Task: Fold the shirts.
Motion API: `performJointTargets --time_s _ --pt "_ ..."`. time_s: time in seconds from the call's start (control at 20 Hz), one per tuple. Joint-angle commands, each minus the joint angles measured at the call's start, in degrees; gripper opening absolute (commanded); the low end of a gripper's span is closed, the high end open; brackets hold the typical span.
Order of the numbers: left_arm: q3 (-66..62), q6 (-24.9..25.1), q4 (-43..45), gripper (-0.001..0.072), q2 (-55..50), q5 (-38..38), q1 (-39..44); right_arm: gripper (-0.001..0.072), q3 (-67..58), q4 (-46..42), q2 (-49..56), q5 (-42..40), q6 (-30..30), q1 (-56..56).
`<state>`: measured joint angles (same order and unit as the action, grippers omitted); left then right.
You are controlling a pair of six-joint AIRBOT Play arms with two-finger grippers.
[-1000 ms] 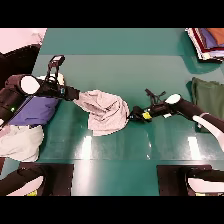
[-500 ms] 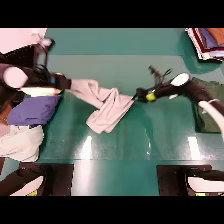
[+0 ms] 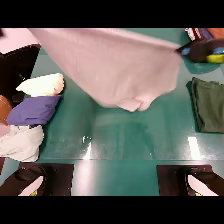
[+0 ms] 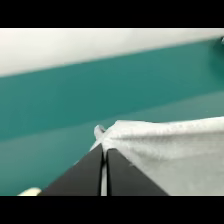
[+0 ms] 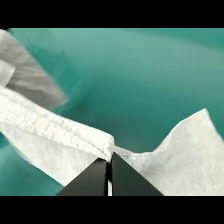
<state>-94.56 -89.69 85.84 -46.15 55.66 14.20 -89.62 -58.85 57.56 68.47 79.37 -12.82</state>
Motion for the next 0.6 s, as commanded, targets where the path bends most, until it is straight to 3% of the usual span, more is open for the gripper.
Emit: performJointTargets --time_s 0.0,0.35,0.55 --pt "-6.34 0.11 -2.97 0.0024 4.17 -0.13 -0.04 0.0012 -6.60 -5.92 -6.84 1.09 1.92 0.63" --pt "-12.26 0.15 -4.37 0.0024 5.40 2.08 -0.07 0.0012 -22.86 -14.91 -5.53 9.94 4.85 0.66" --pt "-12.09 0.17 1.53 0.0024 -1.60 15.72 -0.07 0.0011 -29.97 -14.75 4.11 12.68 6.91 0.63"
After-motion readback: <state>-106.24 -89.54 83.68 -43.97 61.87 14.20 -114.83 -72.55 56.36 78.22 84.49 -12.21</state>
